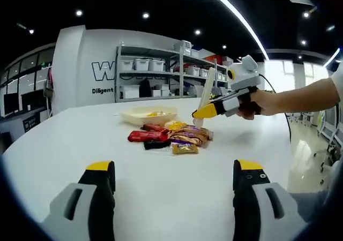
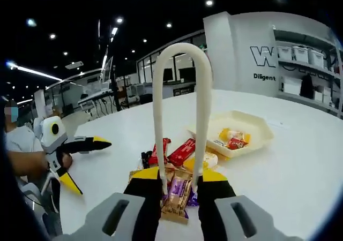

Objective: Place the target food into the container with the food tongs after gripping and lifting it, then release it inside without dropping or visibly crushing the food.

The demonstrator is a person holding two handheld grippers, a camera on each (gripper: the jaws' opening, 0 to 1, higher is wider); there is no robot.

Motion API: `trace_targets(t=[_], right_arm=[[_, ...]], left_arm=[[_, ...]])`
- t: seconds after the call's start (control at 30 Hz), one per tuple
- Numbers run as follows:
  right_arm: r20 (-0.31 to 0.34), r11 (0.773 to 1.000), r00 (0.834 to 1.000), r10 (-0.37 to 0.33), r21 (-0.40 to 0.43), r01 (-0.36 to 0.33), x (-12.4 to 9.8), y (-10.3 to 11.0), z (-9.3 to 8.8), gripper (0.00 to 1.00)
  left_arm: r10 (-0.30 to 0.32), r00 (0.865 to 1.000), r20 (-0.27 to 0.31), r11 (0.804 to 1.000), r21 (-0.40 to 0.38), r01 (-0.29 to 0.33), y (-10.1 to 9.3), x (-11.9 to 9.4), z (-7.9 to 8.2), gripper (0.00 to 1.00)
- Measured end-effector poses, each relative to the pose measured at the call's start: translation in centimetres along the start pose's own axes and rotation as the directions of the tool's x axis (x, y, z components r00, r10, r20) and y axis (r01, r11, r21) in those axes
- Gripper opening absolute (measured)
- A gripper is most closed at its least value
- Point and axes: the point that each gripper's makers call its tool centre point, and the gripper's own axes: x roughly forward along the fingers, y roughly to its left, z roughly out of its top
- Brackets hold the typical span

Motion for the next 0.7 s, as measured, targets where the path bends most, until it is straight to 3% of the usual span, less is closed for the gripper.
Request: trace_targets(t=[0.3,0.7], right_arm=[[-0.053,0.999,0.998,-0.019,-0.047,0.016,0.2,0.4,-1.1,0.21],[-0.074,0.993,0.997,-0.026,-0.118,0.017,0.6,0.5,-1.4,0.19]], left_arm=[[-0.003,1.000,-0.003,1.000,-0.008,0.003,0.1,0.0,0.0,0.89],[-0.005,1.000,0.012,1.000,-0.010,0.006,0.0,-0.2,0.2,0.88]])
